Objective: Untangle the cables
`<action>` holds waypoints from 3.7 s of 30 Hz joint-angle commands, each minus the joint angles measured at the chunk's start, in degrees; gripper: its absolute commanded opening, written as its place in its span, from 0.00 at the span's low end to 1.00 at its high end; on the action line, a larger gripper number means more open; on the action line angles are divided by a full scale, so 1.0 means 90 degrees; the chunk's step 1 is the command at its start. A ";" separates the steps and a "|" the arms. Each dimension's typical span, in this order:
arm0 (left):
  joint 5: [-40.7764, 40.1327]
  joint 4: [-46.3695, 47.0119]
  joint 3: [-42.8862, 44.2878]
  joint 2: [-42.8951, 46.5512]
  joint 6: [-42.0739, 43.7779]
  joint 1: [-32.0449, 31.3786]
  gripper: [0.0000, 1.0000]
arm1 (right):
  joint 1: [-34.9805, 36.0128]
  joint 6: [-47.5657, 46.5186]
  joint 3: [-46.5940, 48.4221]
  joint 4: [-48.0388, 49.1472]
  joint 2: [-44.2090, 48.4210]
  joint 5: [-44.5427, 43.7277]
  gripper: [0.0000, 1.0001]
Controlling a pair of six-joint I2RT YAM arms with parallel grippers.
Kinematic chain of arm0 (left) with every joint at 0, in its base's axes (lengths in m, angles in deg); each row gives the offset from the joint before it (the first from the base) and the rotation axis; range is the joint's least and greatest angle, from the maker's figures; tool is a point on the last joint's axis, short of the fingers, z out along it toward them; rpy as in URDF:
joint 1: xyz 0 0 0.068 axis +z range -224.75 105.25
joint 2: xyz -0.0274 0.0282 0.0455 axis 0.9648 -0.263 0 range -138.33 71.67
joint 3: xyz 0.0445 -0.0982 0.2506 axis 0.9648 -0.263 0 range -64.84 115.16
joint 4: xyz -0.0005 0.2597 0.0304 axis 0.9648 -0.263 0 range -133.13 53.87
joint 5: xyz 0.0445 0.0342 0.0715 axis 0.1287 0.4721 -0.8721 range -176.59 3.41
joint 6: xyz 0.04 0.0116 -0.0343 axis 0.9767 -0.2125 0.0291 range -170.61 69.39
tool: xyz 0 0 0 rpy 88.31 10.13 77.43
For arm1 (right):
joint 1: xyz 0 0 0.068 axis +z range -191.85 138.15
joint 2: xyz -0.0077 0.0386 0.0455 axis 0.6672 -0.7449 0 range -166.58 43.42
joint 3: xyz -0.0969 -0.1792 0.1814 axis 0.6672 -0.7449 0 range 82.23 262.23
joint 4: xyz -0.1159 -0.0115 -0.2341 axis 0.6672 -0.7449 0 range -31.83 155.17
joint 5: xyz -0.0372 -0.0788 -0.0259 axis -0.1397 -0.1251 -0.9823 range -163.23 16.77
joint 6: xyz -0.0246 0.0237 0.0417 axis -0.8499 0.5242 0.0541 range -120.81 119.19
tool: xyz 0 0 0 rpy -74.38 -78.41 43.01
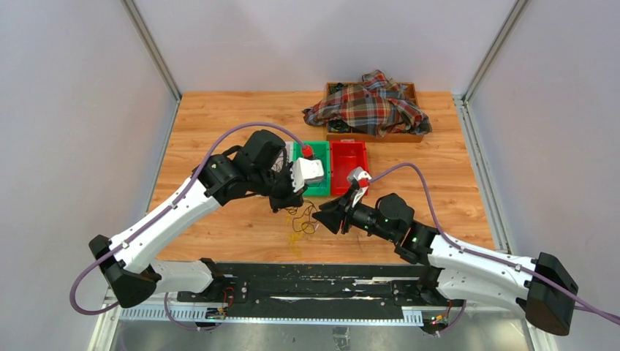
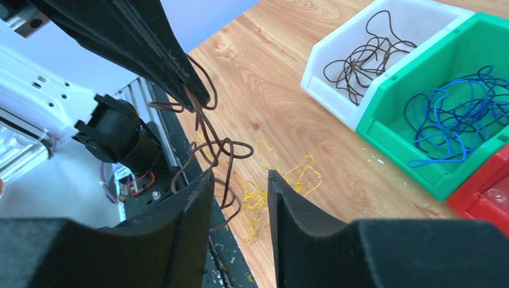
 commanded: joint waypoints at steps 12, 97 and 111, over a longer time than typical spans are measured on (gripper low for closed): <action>-0.0038 -0.0550 0.0234 0.0484 0.0881 0.0003 0.36 | 0.0024 -0.0435 0.0415 -0.1234 0.1222 -0.1267 0.01; -0.0990 -0.0732 0.4415 0.0228 0.0187 0.0008 0.00 | 0.1194 -0.0858 -0.0895 0.3412 -0.2696 -0.2672 0.06; -0.3554 0.0442 0.5781 -0.0221 0.1749 0.0008 0.00 | 0.1309 0.0145 -0.2099 0.2528 -0.2020 -0.3206 0.01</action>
